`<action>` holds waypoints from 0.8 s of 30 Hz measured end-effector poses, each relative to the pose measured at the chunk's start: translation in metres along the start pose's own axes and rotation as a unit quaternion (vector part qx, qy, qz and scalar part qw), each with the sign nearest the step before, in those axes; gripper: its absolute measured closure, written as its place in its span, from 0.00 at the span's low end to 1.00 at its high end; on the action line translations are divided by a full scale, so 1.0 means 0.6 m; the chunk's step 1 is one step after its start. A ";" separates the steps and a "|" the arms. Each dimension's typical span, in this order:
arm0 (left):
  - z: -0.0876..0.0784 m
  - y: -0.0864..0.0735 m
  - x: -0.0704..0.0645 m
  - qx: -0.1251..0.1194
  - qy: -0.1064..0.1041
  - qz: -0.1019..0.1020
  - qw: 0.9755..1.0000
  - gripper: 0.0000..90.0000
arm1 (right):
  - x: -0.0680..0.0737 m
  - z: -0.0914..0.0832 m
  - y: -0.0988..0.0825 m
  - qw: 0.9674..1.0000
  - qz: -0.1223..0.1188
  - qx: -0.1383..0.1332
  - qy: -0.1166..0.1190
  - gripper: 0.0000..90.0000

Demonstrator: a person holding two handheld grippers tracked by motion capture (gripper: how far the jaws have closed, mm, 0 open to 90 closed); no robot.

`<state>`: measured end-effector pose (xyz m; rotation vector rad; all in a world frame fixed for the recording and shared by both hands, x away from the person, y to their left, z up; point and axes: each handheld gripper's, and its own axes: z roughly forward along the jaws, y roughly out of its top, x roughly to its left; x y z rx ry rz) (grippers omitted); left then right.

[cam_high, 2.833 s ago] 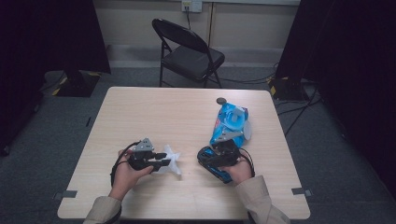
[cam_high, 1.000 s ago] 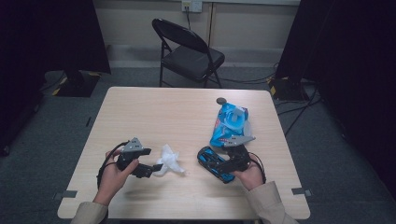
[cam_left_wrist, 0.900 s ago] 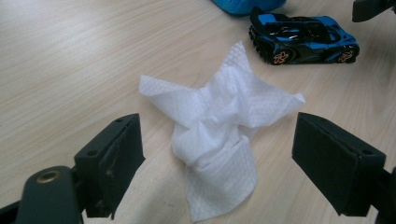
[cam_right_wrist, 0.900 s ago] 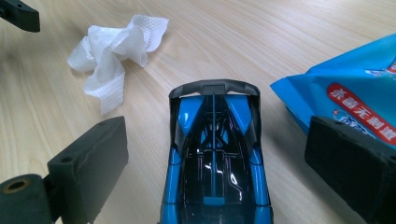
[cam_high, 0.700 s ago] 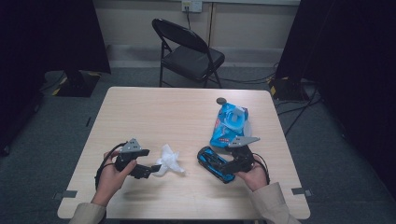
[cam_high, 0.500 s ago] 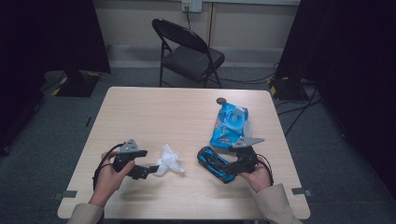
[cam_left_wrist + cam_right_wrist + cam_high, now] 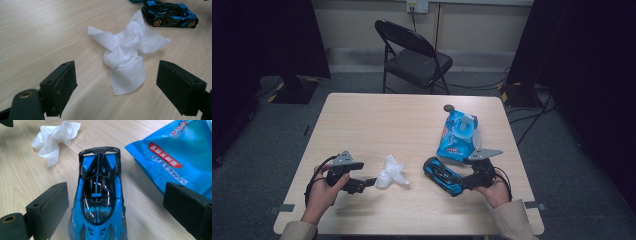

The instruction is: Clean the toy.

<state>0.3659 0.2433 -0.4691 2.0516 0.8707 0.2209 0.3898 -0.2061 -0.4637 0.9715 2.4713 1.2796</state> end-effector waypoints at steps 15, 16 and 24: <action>-0.017 -0.023 0.008 0.007 0.008 0.000 1.000 0.18 | -0.021 -0.033 -0.032 1.000 0.009 0.006 -0.011 0.05; -0.018 -0.024 0.009 0.006 0.009 -0.001 1.000 0.18 | -0.022 -0.034 -0.034 1.000 0.009 0.006 -0.013 0.05; -0.028 -0.027 0.010 0.006 0.009 0.003 1.000 0.18 | -0.033 -0.046 -0.048 1.000 0.017 0.002 -0.018 0.04</action>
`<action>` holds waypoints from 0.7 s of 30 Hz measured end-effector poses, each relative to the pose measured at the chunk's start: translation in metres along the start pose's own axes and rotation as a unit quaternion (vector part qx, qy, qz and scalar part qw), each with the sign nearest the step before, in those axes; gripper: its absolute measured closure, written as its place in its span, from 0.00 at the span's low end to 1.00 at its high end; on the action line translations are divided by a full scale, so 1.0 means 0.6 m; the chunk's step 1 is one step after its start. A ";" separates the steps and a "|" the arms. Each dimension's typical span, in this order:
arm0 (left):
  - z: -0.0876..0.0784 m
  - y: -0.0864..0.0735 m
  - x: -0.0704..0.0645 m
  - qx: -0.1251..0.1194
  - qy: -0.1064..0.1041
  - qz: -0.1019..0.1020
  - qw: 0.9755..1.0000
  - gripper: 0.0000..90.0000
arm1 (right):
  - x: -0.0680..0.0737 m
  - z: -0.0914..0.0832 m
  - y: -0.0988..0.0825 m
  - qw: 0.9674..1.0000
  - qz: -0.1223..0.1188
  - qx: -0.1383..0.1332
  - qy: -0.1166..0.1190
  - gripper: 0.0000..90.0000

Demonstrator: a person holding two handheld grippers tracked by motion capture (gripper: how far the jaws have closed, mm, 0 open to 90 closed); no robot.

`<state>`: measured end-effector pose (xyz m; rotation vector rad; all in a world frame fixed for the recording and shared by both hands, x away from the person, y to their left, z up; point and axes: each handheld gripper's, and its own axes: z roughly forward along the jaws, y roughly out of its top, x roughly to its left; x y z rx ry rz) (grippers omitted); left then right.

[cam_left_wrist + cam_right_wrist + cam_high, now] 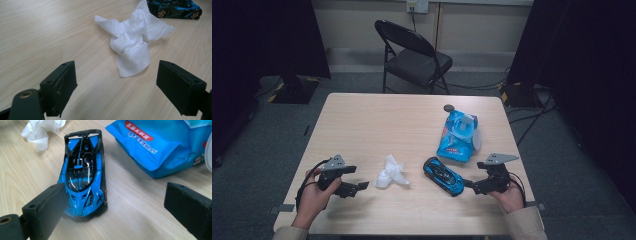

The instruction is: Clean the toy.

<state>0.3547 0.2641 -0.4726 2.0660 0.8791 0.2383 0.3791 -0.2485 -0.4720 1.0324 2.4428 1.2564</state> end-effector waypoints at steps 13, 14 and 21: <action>-0.017 -0.019 0.003 0.004 0.003 -0.003 1.000 0.18 | -0.008 -0.014 -0.025 1.000 -0.005 0.013 -0.017 0.04; -0.018 -0.020 0.003 0.006 0.004 -0.001 1.000 0.18 | -0.009 -0.015 -0.027 1.000 -0.006 0.014 -0.018 0.04; -0.028 -0.029 0.006 0.003 0.010 -0.005 1.000 0.18 | -0.013 -0.021 -0.036 1.000 -0.003 0.017 -0.022 0.04</action>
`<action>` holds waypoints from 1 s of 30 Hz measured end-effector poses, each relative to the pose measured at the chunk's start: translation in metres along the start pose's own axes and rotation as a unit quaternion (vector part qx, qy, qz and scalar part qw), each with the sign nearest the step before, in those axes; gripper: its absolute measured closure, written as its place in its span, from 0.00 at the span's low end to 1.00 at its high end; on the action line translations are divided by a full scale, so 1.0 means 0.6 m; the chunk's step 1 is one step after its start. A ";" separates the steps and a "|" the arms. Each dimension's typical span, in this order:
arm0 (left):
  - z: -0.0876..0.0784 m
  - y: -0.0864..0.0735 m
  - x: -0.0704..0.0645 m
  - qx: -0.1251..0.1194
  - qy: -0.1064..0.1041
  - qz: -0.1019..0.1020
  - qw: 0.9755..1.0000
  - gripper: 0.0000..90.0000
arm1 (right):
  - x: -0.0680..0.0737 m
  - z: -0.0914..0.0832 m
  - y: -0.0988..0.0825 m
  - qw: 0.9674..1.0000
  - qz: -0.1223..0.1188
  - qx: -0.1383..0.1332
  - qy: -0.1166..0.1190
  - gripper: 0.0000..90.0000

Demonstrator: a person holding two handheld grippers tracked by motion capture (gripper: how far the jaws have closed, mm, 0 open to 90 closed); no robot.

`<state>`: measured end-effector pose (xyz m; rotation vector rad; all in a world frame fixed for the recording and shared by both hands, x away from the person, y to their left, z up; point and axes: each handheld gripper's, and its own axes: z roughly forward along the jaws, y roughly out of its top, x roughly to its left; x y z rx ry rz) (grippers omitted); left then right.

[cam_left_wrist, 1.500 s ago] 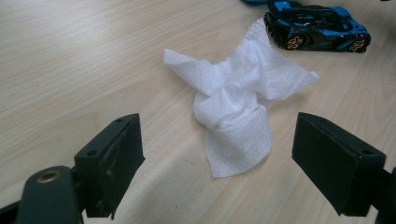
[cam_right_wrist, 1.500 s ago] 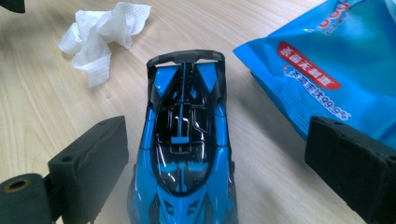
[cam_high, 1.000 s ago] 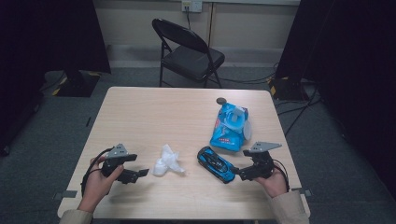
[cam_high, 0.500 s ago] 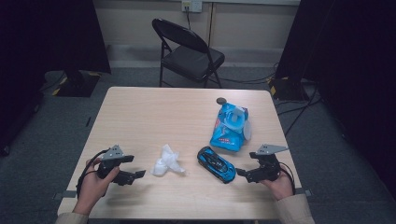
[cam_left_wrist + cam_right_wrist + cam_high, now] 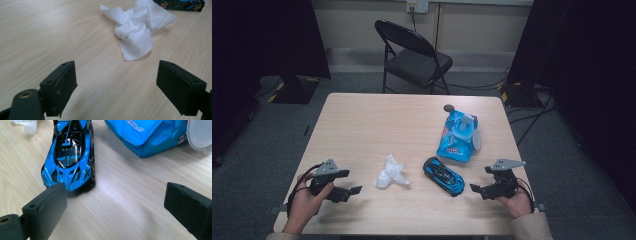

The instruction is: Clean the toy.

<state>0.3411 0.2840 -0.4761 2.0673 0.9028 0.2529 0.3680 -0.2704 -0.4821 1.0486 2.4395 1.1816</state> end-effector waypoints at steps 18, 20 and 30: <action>-0.017 -0.030 0.010 0.016 0.003 0.005 1.000 0.18 | -0.015 -0.017 -0.021 1.000 0.004 0.007 -0.014 0.04; -0.020 -0.037 0.010 0.018 0.008 0.007 1.000 0.18 | -0.017 -0.020 -0.024 1.000 0.006 0.008 -0.017 0.04; -0.031 -0.048 0.012 0.018 0.011 0.010 1.000 0.18 | -0.018 -0.020 -0.031 1.000 -0.002 0.015 -0.023 0.04</action>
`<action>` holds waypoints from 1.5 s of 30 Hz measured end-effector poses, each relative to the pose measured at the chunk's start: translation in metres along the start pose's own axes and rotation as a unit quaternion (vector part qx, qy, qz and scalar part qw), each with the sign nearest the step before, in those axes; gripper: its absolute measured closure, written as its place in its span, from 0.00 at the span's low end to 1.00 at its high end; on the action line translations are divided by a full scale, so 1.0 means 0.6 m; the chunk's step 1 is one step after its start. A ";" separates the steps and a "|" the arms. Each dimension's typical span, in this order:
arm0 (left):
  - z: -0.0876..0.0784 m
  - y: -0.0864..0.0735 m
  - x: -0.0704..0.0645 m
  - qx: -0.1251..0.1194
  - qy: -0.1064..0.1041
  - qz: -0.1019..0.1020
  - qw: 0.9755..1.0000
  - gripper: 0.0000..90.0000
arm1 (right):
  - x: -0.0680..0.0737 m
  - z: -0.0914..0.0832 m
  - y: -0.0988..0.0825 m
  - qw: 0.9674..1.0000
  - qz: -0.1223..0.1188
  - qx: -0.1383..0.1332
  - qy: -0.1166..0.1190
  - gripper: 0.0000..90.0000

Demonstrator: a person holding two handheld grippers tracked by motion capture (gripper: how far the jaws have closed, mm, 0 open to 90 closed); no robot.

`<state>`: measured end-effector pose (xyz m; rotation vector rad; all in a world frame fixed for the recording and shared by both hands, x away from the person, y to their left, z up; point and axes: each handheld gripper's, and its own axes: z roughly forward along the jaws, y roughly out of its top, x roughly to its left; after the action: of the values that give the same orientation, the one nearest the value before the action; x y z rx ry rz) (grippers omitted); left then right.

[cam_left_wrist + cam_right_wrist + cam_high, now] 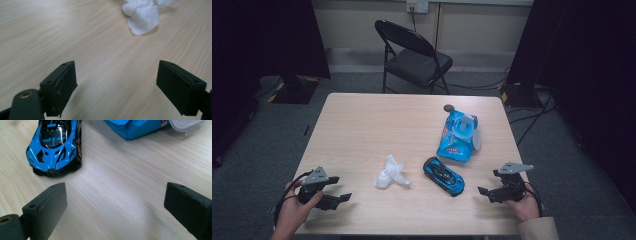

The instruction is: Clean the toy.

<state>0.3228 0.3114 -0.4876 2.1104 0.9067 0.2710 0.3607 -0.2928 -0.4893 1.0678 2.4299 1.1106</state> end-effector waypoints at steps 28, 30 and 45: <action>-0.034 -0.042 0.017 0.015 0.022 -0.001 1.000 0.18 | 0.009 0.027 -0.017 0.999 -0.031 0.024 -0.009 0.04; -0.034 -0.044 0.017 0.019 0.024 0.004 1.000 0.18 | 0.007 0.028 -0.018 0.999 -0.031 0.021 -0.008 0.02; -0.025 -0.056 0.021 0.023 0.037 0.036 0.998 0.16 | 0.007 0.028 -0.019 0.999 -0.031 0.022 -0.008 0.02</action>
<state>0.3073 0.3430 -0.5045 2.1901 0.8893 0.3711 0.3603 -0.2857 -0.5089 1.0032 2.4682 1.0312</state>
